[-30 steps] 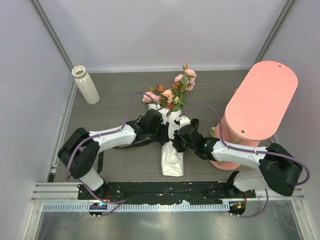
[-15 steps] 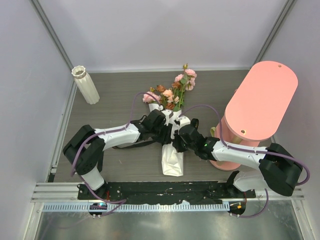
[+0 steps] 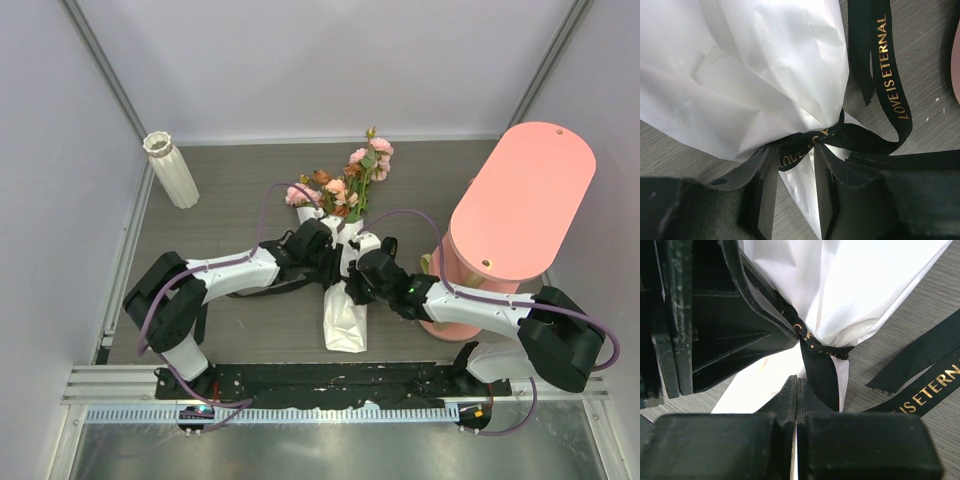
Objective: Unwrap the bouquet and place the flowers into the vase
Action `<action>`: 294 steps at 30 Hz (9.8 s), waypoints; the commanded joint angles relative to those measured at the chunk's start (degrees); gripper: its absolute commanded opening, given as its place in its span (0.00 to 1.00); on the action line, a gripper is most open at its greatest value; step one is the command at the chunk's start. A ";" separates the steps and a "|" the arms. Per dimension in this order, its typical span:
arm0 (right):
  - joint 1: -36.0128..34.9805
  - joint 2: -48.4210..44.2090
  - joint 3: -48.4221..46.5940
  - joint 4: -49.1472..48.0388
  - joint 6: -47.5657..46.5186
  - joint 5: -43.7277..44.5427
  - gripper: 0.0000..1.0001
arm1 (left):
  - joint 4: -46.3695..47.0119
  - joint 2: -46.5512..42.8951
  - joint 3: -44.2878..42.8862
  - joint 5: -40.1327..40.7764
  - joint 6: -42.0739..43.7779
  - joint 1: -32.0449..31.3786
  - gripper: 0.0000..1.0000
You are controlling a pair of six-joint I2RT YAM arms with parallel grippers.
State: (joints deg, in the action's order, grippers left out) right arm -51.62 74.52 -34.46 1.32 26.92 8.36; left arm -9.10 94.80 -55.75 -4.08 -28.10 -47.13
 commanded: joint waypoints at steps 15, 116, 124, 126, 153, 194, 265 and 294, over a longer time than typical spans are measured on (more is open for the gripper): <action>0.11 1.41 0.09 -1.06 0.24 -0.28 0.01 | 4.09 -6.20 0.37 1.44 -1.96 0.11 0.17; 0.11 5.19 -5.00 1.93 -0.90 1.75 0.01 | -31.06 -33.99 -57.88 37.74 14.12 -2.17 0.00; 0.02 5.02 -4.92 2.19 -1.08 1.66 0.01 | -34.31 -28.54 -76.76 42.91 25.44 -2.26 0.00; 0.11 4.84 -5.01 2.37 -1.16 1.75 0.01 | -34.14 -25.39 -79.77 48.60 30.00 -2.17 0.00; 0.11 4.94 -7.73 4.56 -2.75 -2.91 0.01 | 13.70 -24.24 -68.37 75.95 88.60 -3.58 0.00; 0.11 -4.65 -2.98 3.68 -4.33 -4.23 0.07 | -22.12 -23.97 23.05 14.10 -43.18 39.82 0.00; -0.59 -17.13 -37.77 43.24 -17.86 5.53 0.74 | -5.33 -39.55 15.67 -21.07 -21.73 26.94 1.00; 3.18 18.29 -31.29 26.29 -10.12 23.03 0.14 | 9.54 -21.24 24.37 -1.11 -29.21 9.08 0.58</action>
State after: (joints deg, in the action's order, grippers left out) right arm -50.76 92.31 -67.79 30.98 18.00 28.75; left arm -2.28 75.05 -31.86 -7.27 -57.71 -37.93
